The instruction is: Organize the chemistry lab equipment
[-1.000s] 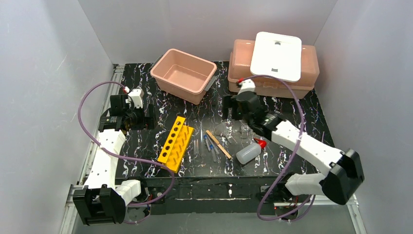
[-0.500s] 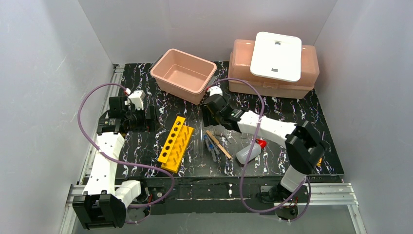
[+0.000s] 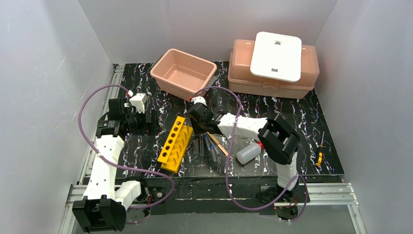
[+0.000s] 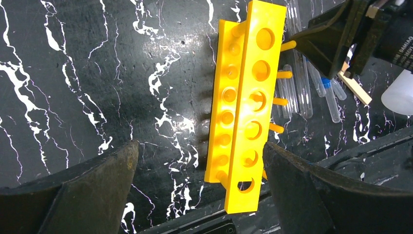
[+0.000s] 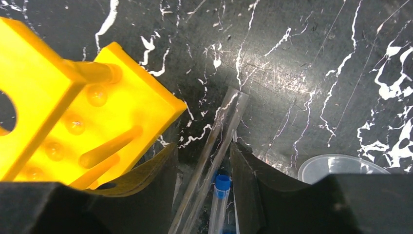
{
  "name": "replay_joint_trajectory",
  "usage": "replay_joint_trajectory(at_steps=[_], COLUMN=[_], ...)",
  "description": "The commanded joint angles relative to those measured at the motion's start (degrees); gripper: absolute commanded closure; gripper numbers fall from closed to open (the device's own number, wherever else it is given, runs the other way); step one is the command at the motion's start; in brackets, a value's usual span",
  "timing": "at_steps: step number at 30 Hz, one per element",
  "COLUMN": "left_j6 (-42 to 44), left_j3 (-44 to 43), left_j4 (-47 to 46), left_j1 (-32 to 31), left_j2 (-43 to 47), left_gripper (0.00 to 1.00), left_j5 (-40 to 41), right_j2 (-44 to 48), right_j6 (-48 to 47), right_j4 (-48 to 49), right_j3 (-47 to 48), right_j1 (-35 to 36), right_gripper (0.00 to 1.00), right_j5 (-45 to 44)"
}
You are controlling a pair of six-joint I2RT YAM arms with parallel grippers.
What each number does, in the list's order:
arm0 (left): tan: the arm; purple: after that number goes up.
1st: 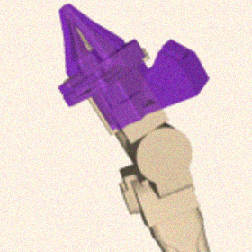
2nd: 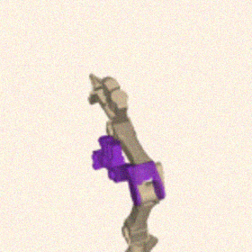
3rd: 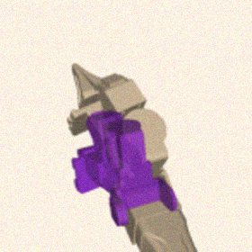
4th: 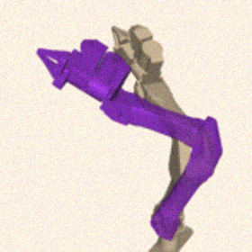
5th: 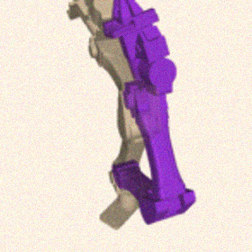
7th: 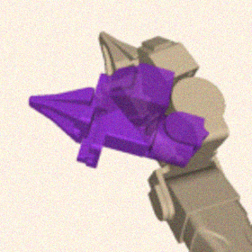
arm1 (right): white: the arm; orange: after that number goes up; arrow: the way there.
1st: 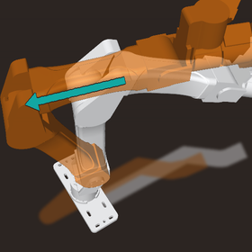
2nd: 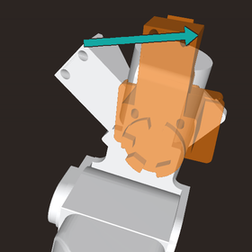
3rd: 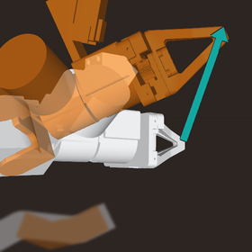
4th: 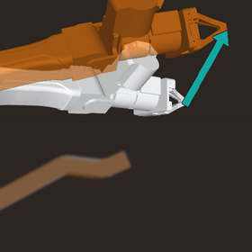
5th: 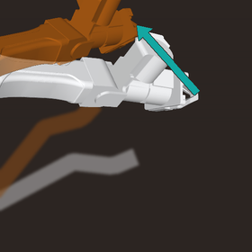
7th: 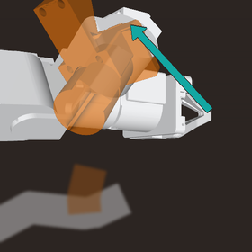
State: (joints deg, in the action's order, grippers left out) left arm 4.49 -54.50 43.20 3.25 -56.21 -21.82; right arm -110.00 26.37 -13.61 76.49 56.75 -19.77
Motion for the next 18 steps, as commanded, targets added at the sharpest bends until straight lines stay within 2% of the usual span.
replay_joint_trajectory(at_steps=[1, 7, 18], left_j6=[1.6, 2.0, 3.4], left_j3=[-0.8, -0.2, -1.2], left_j4=[2.5, 1.7, 1.8], left_j1=[0.0, 0.0, 0.0], left_j2=[1.9, 3.3, 4.3], left_gripper=[0.00, 0.01, 0.01], left_j5=[-2.0, -2.9, -2.0], right_j2=[-0.5, -0.6, -1.9], right_j6=[2.7, 5.6, 7.7], right_j4=[0.0, -4.2, -3.4], right_j3=[2.1, 2.7, 1.2], right_j1=[0.1, 1.5, 2.1], right_gripper=[0.49, 0.56, 0.58], right_j5=[-1.2, -5.3, -6.0])
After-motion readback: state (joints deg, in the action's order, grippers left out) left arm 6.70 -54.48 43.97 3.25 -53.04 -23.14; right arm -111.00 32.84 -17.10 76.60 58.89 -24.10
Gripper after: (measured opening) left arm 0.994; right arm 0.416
